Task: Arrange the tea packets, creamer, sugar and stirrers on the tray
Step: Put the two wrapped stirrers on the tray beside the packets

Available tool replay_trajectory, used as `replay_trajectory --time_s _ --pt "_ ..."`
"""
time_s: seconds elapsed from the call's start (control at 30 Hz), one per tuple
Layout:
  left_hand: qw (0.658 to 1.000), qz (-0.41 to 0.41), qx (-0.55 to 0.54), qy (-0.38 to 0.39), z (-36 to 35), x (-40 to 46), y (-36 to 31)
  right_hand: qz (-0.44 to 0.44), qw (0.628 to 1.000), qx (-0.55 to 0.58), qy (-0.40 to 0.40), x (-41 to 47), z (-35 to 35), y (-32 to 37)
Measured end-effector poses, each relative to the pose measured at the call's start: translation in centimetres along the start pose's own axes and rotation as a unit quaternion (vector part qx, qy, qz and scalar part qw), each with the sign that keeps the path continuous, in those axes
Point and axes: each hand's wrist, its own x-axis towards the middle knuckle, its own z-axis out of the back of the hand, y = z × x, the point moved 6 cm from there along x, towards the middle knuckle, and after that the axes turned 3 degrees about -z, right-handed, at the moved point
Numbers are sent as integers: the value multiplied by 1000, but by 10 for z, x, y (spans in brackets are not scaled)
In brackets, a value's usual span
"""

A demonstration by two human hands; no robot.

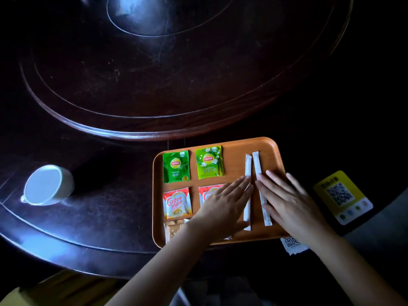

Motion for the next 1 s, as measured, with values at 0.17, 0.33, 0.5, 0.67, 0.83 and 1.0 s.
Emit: replay_trajectory --time_s 0.17,0.33,0.5,0.67,0.83,1.0 --pt "999 32 11 -8 1 0 -2 2 1000 -4 23 2 -2 -6" --pt "998 59 23 -4 2 -1 -3 1 999 -1 36 0 -2 -14" --pt "997 69 21 -1 3 -4 -3 6 999 6 34 0 0 -13" --pt "996 87 10 -6 4 -7 -3 21 1000 4 12 4 0 -7" --pt "997 81 7 -12 4 -8 -3 28 1000 2 -1 5 1 -7" --pt "996 88 -17 -5 3 -9 -2 40 999 5 -9 4 1 -8"
